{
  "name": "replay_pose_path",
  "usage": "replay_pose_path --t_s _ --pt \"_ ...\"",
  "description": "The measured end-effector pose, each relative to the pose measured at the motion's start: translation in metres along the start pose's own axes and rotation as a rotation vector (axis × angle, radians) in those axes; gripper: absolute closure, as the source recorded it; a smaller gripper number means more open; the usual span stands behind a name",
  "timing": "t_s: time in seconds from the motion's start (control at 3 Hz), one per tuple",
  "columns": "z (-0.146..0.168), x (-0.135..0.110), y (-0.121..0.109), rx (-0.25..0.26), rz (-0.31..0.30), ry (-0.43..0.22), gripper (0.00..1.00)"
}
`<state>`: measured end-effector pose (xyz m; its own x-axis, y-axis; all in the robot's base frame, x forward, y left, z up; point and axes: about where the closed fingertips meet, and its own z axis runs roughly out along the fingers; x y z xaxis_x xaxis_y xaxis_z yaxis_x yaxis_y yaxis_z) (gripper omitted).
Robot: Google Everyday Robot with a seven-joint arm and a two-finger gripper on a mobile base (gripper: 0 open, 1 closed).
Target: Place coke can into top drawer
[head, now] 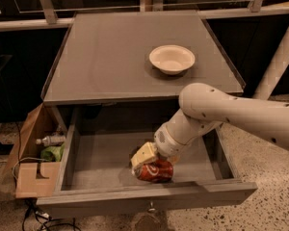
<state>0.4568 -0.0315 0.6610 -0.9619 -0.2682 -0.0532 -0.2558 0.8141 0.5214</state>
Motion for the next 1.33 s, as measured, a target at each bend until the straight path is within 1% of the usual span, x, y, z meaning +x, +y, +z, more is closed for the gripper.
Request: replay_pose_path --t_s 0.33,0.67,1.0,1.33 --pt "-0.005 -0.001 0.002 0.080 0.038 -0.048 1.00" --pt "-0.005 -0.003 0.004 0.074 0.044 -0.045 1.00" --pt "-0.005 -0.015 0.002 0.118 0.069 -0.076 1.00" --pt "-0.005 -0.026 -0.003 0.151 0.131 -0.110 1.00"
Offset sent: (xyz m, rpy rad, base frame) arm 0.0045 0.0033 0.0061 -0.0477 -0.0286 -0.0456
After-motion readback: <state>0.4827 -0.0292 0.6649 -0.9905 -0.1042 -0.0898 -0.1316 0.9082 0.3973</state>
